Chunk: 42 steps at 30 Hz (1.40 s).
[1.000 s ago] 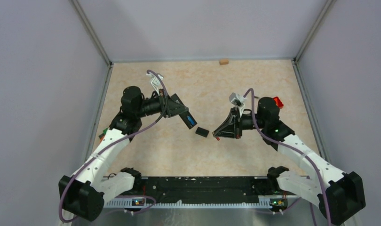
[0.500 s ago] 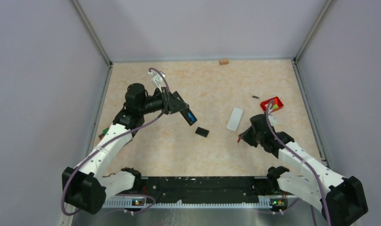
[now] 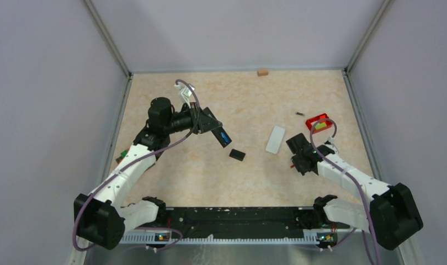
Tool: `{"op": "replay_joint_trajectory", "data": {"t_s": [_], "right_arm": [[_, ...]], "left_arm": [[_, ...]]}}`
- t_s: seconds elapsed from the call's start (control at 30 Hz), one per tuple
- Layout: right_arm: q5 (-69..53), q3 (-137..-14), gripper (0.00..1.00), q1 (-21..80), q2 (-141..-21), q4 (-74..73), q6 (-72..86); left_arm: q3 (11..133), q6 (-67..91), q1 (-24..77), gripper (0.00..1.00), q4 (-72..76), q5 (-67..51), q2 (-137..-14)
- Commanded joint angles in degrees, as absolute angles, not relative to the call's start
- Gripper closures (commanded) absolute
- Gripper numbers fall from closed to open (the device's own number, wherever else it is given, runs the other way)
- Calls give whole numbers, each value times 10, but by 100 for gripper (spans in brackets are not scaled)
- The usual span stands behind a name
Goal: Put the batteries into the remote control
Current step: Place the battery at the center of the board, then pick up the battery from the center of the board.
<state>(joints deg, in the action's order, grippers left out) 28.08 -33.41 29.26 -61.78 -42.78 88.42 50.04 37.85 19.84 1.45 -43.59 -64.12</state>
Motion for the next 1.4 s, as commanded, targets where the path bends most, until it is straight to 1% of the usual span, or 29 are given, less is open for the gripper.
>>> {"op": "replay_joint_trajectory", "data": {"t_s": [0.0,0.13,0.2,0.27,0.37,0.47,0.53,0.6,0.67,0.77,0.83,0.93,1.0,1.17,1.3,1.37], "right_arm": [[307,-339,96,293,-640,-429,943],[294,-326,83,292,-640,-408,945],[295,-326,79,290,-635,-405,936],[302,-332,77,289,-630,-401,911],[307,-345,71,283,-625,-398,852],[305,-362,67,277,-611,-358,725],[276,-375,61,267,-607,-275,560],[231,-404,61,259,-618,-235,386],[173,-440,61,259,-636,-223,181],[104,-488,61,259,-673,-261,-10],[83,-500,60,260,-695,-301,-112],[62,-502,61,261,-732,-406,-236],[67,-487,62,270,-746,-446,-279],[77,-460,62,280,-730,-396,-298],[37,-452,61,281,-735,-399,-308],[44,-432,61,290,-738,-381,-320]], "left_arm": [[511,380,199,100,43,-431,-629],[508,380,199,100,46,-431,-632],[506,382,199,100,50,-430,-632],[505,382,199,100,50,-426,-633],[504,382,199,100,48,-421,-632],[507,377,200,100,40,-415,-630],[508,373,199,100,33,-410,-627],[509,371,199,100,30,-406,-624],[510,369,199,100,25,-403,-621],[512,363,199,100,13,-393,-616],[516,357,199,100,4,-386,-610],[529,336,199,100,-40,-364,-600],[533,325,199,100,-53,-344,-593],[532,323,198,100,-51,-332,-587],[535,323,198,100,-57,-337,-599],[533,323,198,100,-57,-336,-604]]}}
